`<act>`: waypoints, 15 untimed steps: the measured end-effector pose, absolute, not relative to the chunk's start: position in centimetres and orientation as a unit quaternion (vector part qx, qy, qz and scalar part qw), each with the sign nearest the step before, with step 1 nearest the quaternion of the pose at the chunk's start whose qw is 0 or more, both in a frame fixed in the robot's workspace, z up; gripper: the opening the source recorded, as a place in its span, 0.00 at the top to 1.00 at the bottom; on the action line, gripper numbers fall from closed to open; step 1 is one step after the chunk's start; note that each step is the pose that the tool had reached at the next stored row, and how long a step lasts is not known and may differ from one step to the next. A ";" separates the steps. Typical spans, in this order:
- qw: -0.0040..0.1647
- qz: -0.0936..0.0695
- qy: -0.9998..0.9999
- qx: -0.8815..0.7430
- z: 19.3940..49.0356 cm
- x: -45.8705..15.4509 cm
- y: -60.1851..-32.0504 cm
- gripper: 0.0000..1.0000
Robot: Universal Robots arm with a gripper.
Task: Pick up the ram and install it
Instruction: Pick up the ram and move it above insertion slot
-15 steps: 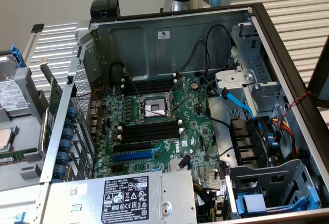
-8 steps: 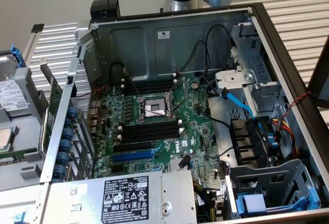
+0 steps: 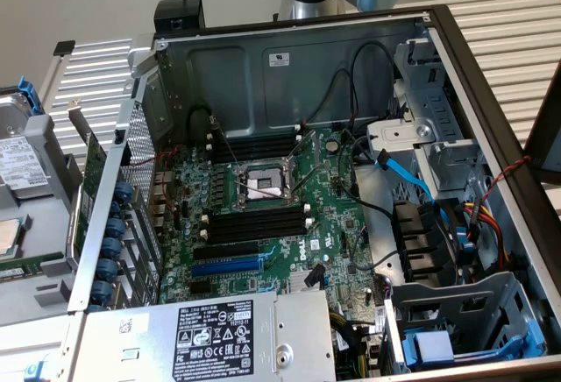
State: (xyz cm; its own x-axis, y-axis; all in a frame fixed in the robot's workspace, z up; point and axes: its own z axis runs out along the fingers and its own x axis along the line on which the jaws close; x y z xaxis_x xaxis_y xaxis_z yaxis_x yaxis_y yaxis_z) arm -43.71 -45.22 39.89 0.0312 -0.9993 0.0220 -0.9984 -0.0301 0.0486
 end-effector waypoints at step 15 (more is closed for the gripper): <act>0.025 -0.009 -0.696 0.717 40.2 -40.9 -45.2 0.88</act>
